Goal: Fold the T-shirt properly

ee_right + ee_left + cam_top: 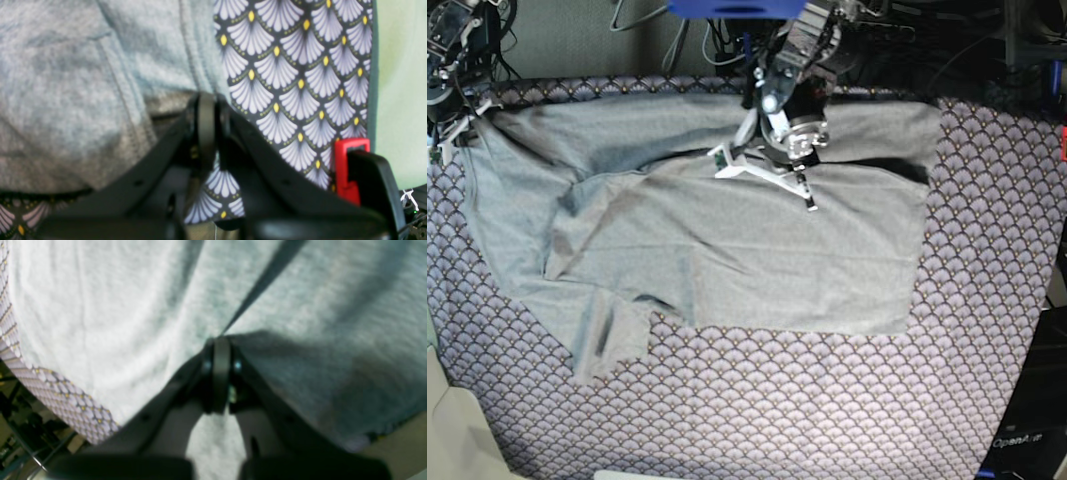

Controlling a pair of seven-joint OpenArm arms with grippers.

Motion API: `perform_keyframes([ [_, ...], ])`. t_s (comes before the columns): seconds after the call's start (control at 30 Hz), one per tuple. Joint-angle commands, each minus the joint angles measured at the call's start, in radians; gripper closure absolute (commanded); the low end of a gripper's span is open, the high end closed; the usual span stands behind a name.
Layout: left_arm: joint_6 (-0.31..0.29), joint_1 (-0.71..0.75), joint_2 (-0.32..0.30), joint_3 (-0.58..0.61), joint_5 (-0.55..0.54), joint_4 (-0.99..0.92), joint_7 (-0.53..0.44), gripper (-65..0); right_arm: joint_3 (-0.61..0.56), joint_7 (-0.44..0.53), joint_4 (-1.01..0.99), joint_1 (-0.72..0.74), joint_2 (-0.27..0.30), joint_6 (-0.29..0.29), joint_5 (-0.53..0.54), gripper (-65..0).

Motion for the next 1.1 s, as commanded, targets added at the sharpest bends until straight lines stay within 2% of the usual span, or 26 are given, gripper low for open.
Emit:
perform_keyframes([
  [0.0, 0.005, -0.011, 0.01, 0.004, 0.004, -0.003, -0.005, 0.0, 0.002, -0.067, -0.009, -0.012, 0.007, -0.004, -0.047, 0.0],
  [0.33, 0.005, -0.016, 0.004, 0.0, 0.004, -0.04, -0.014, 0.0, 0.002, -0.067, -0.009, -0.011, 0.007, -0.004, -0.047, 0.0],
  [0.47, 0.005, -0.061, 0.047, -0.101, -0.01, 0.025, -0.017, 0.0, 0.002, -0.067, -0.009, -0.011, 0.007, -0.004, -0.047, 0.0],
  [0.6, 0.005, -0.123, 0.047, -0.211, -0.116, 0.132, -0.014, 0.0, 0.002, -0.067, -0.01, -0.012, 0.007, -0.004, -0.045, 0.0],
  [0.73, 0.005, -0.14, 0.047, -0.253, -0.221, 0.255, 0.012, 0.0, 0.002, -0.067, -0.01, -0.012, 0.006, -0.004, -0.045, 0.0],
  [0.83, 0.005, -0.139, 0.047, -0.208, -0.221, 0.272, 0.109, 0.0, 0.002, -0.067, -0.01, -0.012, 0.006, -0.004, -0.045, 0.0],
  [0.97, 0.005, -0.12, -0.084, -0.013, -0.231, 0.267, 0.213, 0.0, 0.0, -0.067, -0.01, -0.011, 0.006, -0.004, -0.045, 0.0],
  [1.07, 0.005, -0.09, -0.116, 0.074, -0.223, 0.269, 0.222, 0.0, 0.0, -0.067, -0.012, -0.011, 0.006, -0.004, -0.045, 0.0],
])
